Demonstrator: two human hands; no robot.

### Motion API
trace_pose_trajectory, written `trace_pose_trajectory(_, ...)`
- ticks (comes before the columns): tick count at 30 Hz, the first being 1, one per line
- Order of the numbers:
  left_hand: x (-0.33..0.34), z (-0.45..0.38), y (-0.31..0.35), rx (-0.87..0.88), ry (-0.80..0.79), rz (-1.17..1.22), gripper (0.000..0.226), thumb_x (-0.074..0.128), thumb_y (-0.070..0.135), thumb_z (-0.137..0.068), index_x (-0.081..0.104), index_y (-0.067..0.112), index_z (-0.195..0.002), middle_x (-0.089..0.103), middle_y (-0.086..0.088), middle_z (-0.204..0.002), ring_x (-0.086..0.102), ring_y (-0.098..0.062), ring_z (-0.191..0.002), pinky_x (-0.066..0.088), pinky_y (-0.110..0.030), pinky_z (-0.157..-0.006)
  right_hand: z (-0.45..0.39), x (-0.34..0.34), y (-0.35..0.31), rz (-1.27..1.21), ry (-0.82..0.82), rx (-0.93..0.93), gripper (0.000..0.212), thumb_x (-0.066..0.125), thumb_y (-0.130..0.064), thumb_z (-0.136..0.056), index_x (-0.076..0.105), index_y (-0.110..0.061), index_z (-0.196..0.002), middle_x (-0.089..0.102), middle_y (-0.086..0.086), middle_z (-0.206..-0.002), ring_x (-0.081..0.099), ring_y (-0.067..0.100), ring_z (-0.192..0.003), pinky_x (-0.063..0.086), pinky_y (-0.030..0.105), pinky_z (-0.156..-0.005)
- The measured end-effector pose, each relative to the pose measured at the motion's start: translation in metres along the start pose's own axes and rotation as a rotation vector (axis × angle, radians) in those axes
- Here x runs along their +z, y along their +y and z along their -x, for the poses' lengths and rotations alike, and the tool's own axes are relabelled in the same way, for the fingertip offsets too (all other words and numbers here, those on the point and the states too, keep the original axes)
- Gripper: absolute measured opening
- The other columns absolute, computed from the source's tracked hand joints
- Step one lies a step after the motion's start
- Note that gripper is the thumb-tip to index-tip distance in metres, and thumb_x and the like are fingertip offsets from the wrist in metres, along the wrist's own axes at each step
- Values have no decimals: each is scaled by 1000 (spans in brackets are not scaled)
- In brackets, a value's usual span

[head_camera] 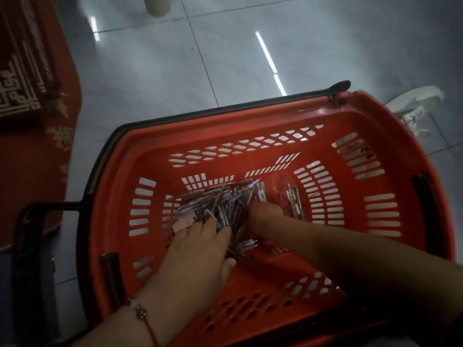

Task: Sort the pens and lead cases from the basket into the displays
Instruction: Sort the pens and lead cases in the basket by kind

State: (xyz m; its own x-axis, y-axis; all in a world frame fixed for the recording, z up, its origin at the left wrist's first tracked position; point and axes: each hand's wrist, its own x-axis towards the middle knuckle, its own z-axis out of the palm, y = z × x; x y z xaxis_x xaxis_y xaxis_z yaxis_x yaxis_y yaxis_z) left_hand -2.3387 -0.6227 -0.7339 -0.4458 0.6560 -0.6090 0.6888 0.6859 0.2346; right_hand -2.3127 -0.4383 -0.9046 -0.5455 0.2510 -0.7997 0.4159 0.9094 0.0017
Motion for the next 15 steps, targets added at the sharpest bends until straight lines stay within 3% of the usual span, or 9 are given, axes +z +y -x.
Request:
trace_pose_trajectory(4,-2,0,2,-3,13,6,63,35,53,-100,14,26,-153,15,-5,-159,18,-28,-143,19,-42,-117,-4,9,-7,-28,79,129,32,55,-20,-97,53,-13,-129,66,7,-121,65,24,-110,51,35,-87)
trace_pose_trajectory(8,-2,2,3,-8,-12,8,64,37,52,-100,13,26,-153,13,-6,-160,17,-28,-144,18,-42,-116,-11,15,-12,-23,87,123,28,57,-17,-97,53,-11,-124,68,6,-112,68,22,-100,48,33,-74)
trace_pose_trajectory(11,-3,2,2,-13,-35,26,64,37,52,-100,13,26,-153,13,-6,-160,17,-26,-144,20,-41,-115,-15,19,-14,18,70,107,21,56,-14,-97,62,-12,-117,68,6,-112,68,20,-101,47,31,-74)
trace_pose_trajectory(15,-3,1,1,-12,-56,48,65,37,52,-100,10,27,-154,12,-5,-161,16,-26,-145,22,-43,-116,-23,29,-16,-137,91,138,28,54,-14,-98,54,-10,-126,65,10,-118,66,25,-106,46,32,-74)
